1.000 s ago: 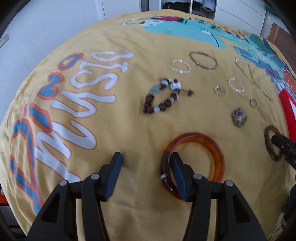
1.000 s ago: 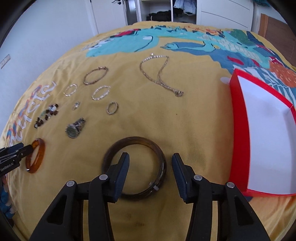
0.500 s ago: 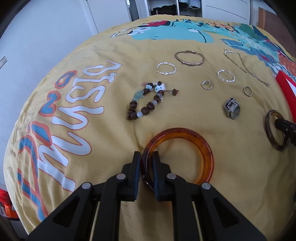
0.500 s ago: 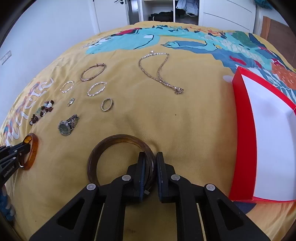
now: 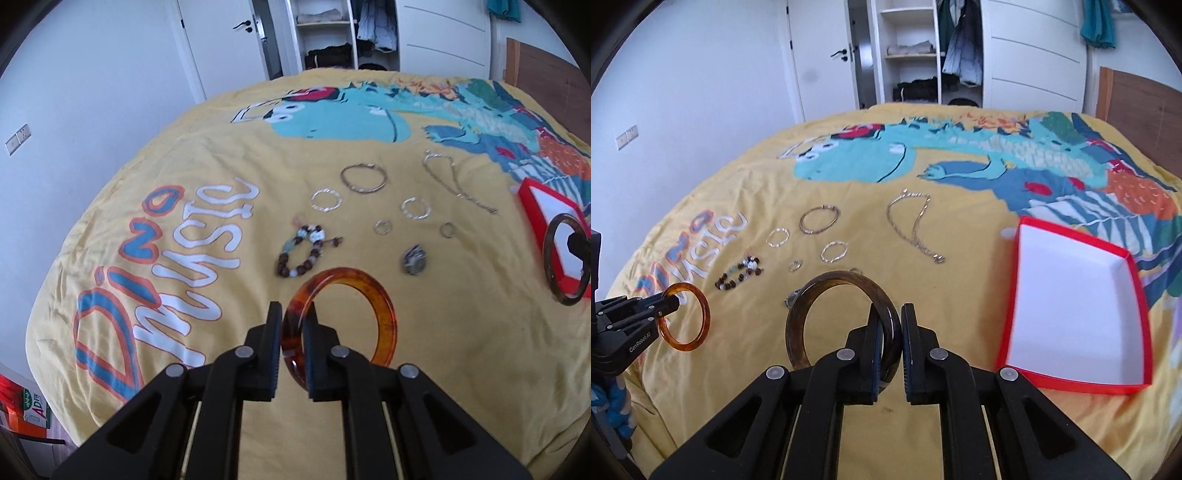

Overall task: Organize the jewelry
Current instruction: 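Carry both bangles into the red box and open both tools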

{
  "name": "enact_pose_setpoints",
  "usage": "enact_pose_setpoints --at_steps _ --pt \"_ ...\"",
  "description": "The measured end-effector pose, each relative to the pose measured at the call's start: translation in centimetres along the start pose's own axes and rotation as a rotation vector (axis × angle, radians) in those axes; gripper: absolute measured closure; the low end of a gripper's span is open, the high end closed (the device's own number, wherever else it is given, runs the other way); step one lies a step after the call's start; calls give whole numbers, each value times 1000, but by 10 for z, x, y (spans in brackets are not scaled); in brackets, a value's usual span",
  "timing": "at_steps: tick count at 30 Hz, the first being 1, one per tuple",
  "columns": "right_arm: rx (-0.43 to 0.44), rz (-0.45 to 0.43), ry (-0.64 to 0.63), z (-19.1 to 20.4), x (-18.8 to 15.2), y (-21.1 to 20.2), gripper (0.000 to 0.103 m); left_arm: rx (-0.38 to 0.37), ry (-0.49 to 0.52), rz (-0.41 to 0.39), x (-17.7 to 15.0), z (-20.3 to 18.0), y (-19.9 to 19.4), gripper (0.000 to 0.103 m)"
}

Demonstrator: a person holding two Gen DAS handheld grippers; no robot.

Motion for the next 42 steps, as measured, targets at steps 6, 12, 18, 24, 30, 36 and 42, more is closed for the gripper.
enact_pose_setpoints --at_steps 6,12,18,24,30,36,42 --pt "-69 -13 77 -56 -13 -31 94 -99 44 -20 11 -54 -32 93" --pt "-163 -4 125 -128 -24 -43 93 -240 102 -5 22 -143 -42 93" --pt "-237 19 158 -193 -34 -36 93 -369 148 31 32 -241 -30 93" --pt "-248 56 159 -233 -48 -15 93 -416 222 84 23 -324 -1 93" --pt "-228 118 106 -240 -68 14 93 -389 286 144 0 -363 33 93" --pt "-185 182 59 -231 -85 36 94 -351 341 175 -19 -372 54 93" --pt "-168 229 5 -224 -93 50 94 -324 339 228 -30 -373 68 92"
Point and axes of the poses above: each gripper's, at about its wrist camera, not at the fingertips, and y roughly the way its jaws point, z to its left, x to its top, the point moved 5 cm from there along y, roughly the way its jaws point, and after that the axes turned 9 degrees about -y, right-handed, at the moved point
